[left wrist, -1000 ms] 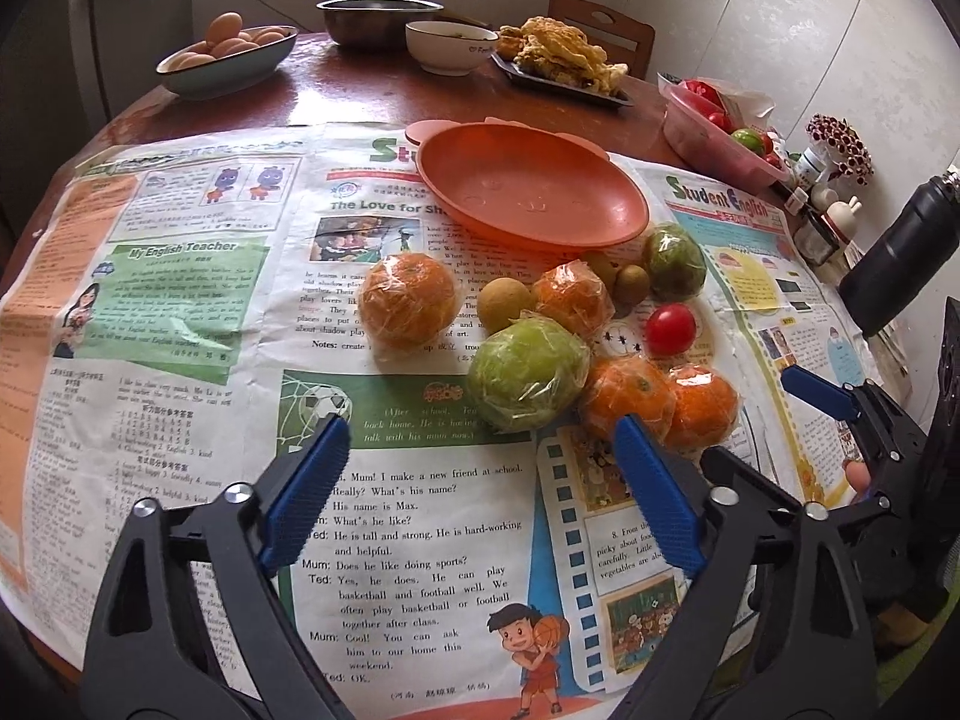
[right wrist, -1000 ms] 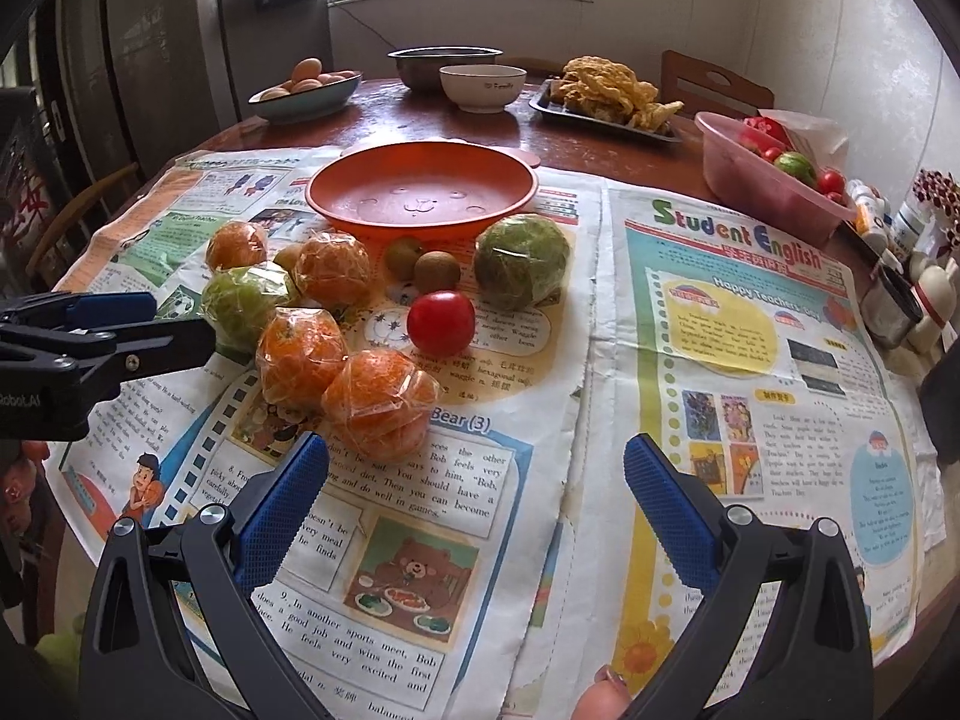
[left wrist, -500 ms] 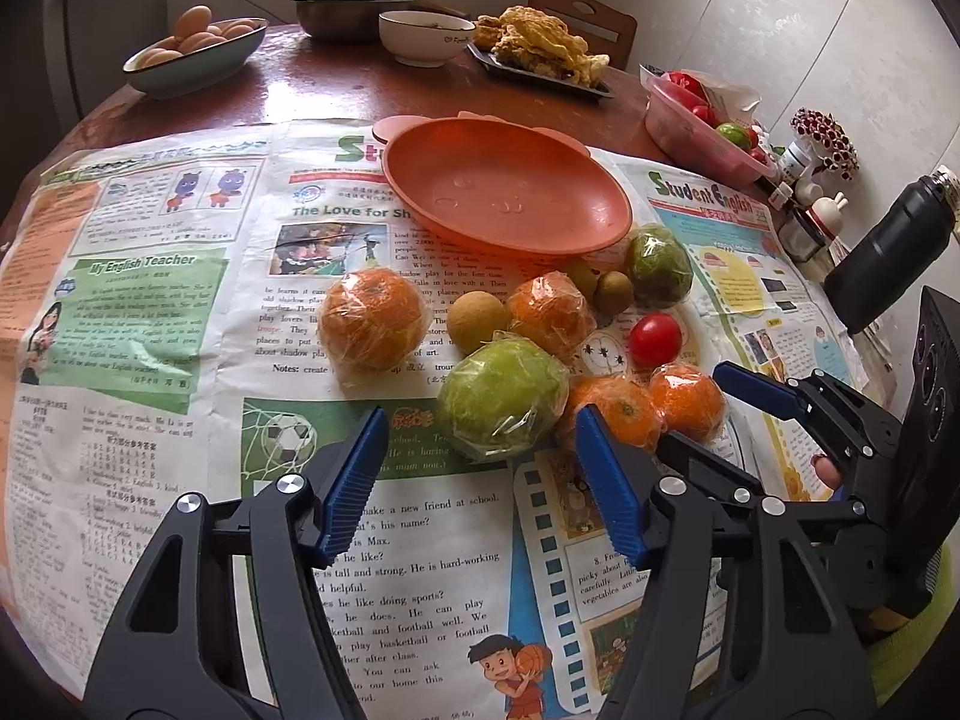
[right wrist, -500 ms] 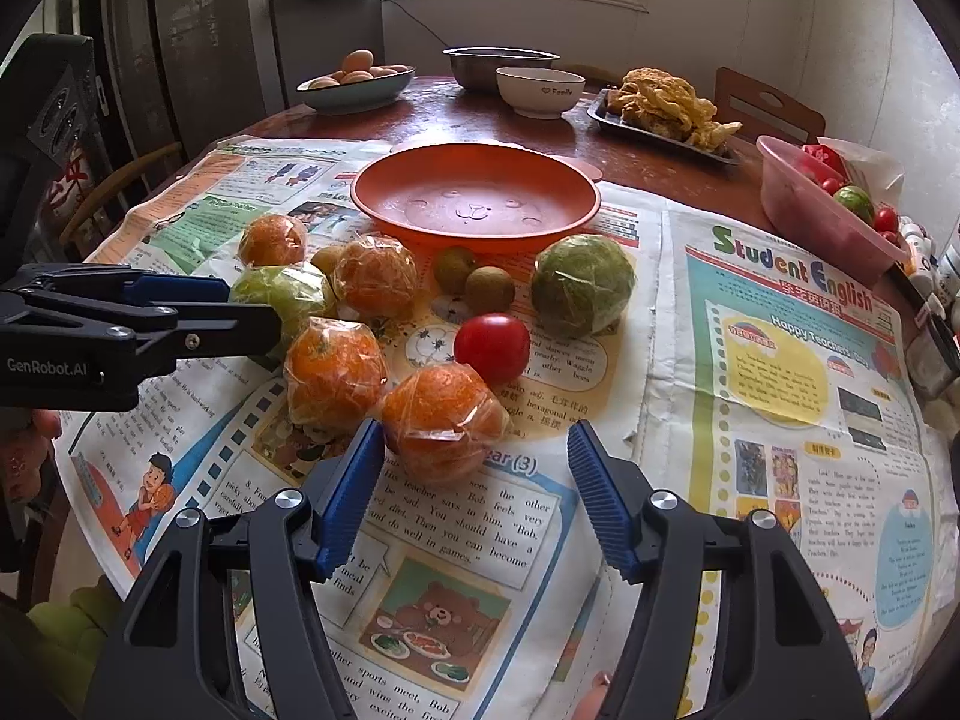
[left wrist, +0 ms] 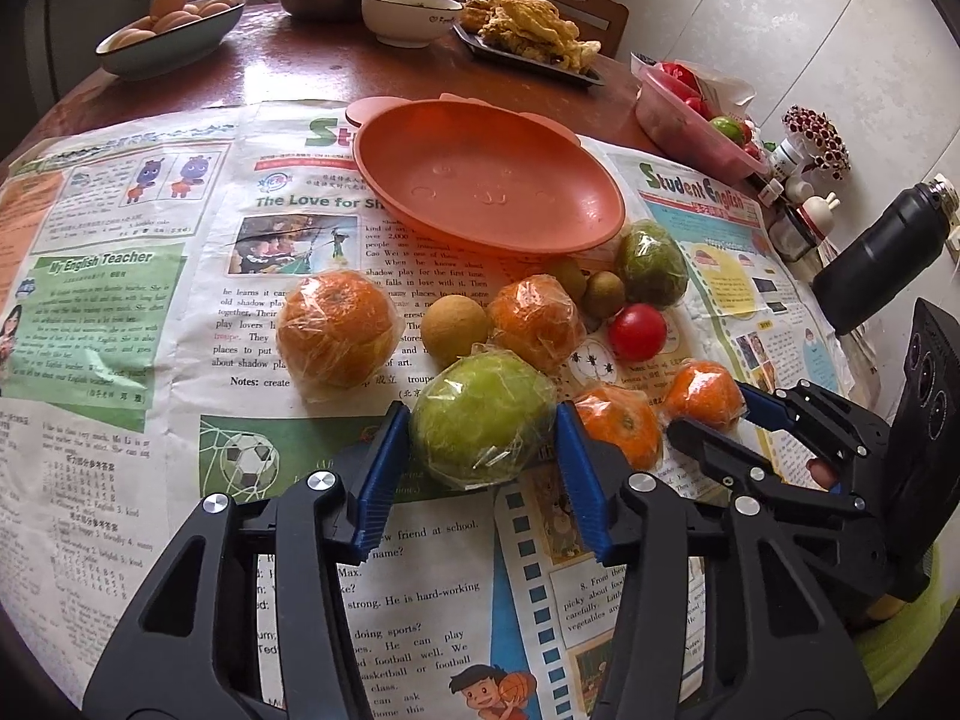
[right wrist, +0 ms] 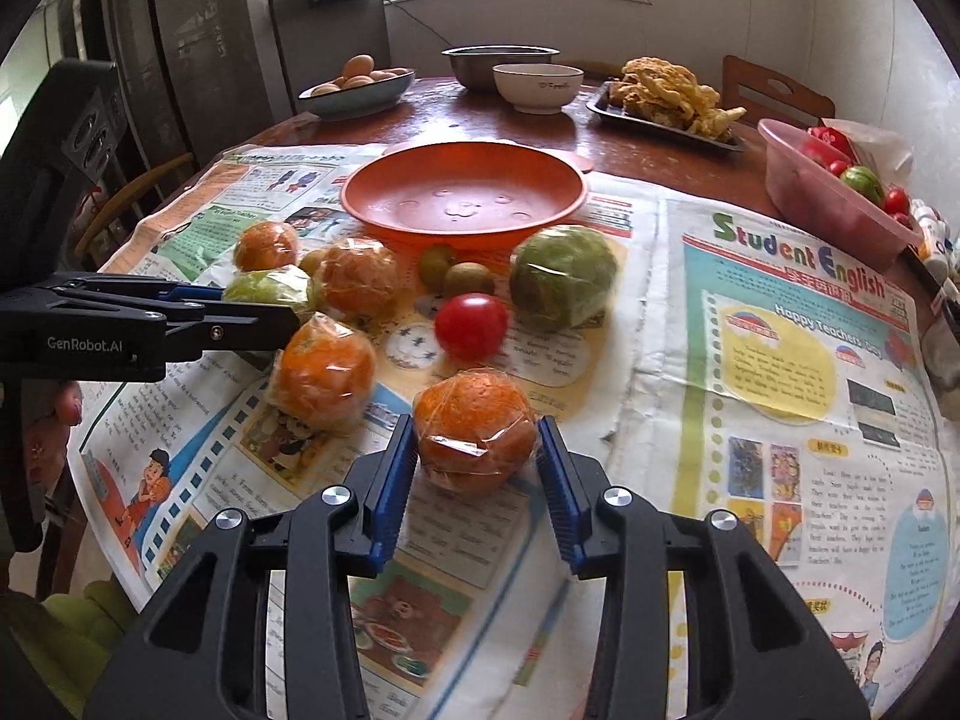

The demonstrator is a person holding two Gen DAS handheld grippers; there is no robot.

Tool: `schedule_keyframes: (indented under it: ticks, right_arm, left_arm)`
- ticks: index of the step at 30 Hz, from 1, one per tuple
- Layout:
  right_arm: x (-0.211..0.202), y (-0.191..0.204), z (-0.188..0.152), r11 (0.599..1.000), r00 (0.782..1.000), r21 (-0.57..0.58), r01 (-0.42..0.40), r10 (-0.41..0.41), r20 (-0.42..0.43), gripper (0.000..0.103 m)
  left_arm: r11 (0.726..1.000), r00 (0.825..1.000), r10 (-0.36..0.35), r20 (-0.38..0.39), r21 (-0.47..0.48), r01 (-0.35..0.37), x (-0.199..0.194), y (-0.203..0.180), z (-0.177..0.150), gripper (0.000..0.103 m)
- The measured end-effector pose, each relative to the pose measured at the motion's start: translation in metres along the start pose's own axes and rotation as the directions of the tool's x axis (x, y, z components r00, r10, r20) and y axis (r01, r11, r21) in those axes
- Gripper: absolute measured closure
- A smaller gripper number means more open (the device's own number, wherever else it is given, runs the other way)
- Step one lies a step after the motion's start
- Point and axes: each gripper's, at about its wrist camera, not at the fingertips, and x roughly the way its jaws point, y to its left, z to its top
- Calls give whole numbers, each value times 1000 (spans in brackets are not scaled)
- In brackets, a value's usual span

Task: Organize fruits
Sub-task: 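Lift the pomelo with the left tool into the orange plate while the right tool carries the orange there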

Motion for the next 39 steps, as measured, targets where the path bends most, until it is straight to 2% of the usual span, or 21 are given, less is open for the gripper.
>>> schedule_keyframes:
  ticks: [10, 18, 27, 39]
  right_arm:
    - [-5, -9, 7, 999, 1000, 30, -20, 20, 21, 65]
    - [-16, -13, 26, 999, 998, 29, -25, 23, 59, 65]
    - [-17, -16, 56, 999, 994, 17, -46, 44, 97, 65]
    - [5, -20, 83, 998, 994, -6, -63, 64, 91, 65]
  left_arm:
    - [1000, 1000, -27, -11, 11, 27, 0, 0, 2, 64]
    - [999, 999, -43, 21, 12, 43, -20, 0, 6, 64]
    - [999, 997, -41, 67, 23, 39, -35, 1, 35, 64]
    - [1000, 998, -19, 51, 11, 19, -7, 9, 80, 65]
